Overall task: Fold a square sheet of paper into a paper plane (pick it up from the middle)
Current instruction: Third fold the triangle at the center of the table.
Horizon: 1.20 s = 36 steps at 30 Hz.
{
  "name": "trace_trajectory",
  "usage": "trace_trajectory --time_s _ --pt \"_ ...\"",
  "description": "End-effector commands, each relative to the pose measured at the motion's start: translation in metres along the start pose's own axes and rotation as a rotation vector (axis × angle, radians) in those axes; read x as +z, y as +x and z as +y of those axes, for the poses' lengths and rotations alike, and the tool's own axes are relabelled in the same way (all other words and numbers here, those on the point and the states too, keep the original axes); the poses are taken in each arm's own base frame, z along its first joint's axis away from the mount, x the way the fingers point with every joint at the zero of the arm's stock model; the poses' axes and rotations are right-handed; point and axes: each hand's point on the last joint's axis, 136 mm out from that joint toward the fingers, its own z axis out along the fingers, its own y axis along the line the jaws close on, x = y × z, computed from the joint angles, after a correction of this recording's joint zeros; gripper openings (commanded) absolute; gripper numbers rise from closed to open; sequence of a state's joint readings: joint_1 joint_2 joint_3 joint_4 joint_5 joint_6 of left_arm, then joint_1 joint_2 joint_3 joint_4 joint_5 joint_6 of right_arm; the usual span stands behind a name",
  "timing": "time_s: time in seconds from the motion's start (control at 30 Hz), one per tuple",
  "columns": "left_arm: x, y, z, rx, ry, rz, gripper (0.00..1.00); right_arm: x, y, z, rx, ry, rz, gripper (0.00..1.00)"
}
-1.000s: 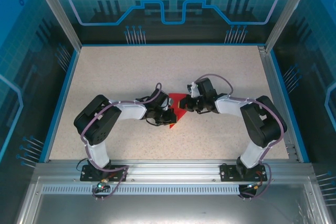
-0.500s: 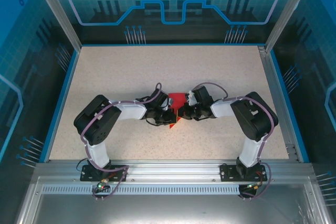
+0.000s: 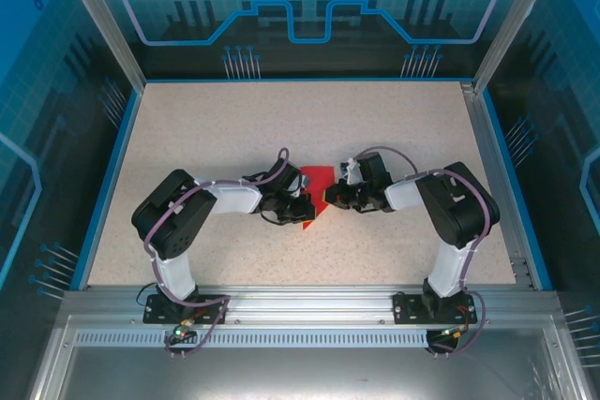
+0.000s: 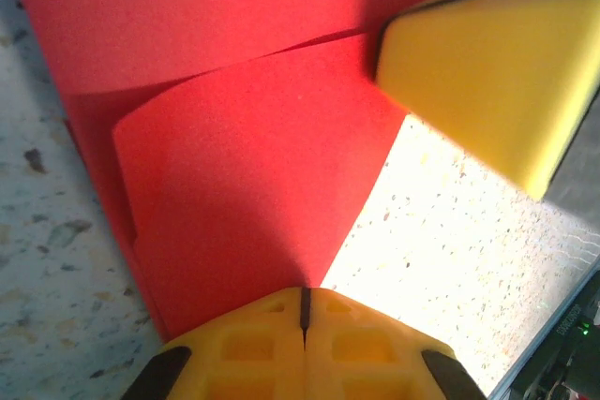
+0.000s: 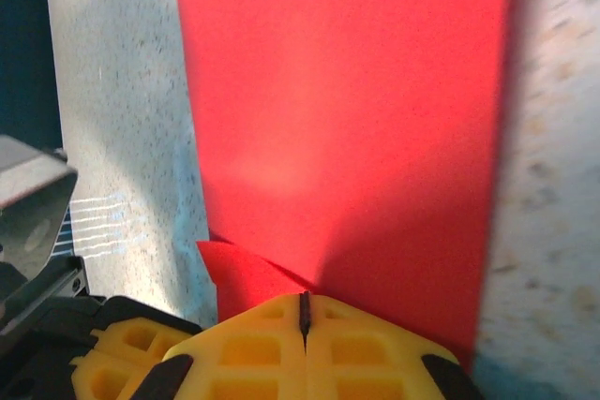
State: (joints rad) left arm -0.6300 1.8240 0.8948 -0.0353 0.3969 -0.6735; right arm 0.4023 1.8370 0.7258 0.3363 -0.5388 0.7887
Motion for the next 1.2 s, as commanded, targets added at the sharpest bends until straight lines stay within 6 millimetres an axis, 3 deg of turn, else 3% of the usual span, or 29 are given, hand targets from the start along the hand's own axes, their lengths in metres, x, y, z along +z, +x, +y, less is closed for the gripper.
trace_trajectory --time_s 0.0,0.1,0.27,0.4,0.57,0.73,1.0,1.17 --pt "0.003 0.032 0.057 -0.062 -0.199 0.084 0.04 -0.008 -0.026 -0.041 0.048 0.157 -0.095 0.0" --pt "0.004 0.032 0.057 -0.061 -0.201 0.084 0.04 -0.01 -0.024 -0.053 0.081 0.232 -0.071 0.0" --pt "0.003 0.032 0.057 -0.058 -0.201 0.083 0.04 -0.013 -0.033 -0.049 0.073 0.202 -0.097 0.0" --pt "0.003 0.031 0.057 -0.055 -0.199 0.08 0.04 -0.021 -0.046 -0.032 0.044 0.156 -0.127 0.0" --pt "0.003 0.031 0.057 -0.05 -0.2 0.083 0.04 -0.031 -0.052 0.003 -0.022 0.077 -0.125 0.02" --pt "0.003 0.03 0.056 -0.048 -0.196 0.079 0.04 -0.025 -0.032 0.017 -0.054 0.069 -0.077 0.02" --pt "0.003 0.028 0.053 -0.046 -0.19 0.074 0.04 0.003 0.007 0.028 -0.071 -0.009 0.05 0.01" --pt "0.002 0.025 0.05 -0.041 -0.184 0.07 0.04 0.009 0.018 -0.001 -0.035 0.071 0.065 0.0"
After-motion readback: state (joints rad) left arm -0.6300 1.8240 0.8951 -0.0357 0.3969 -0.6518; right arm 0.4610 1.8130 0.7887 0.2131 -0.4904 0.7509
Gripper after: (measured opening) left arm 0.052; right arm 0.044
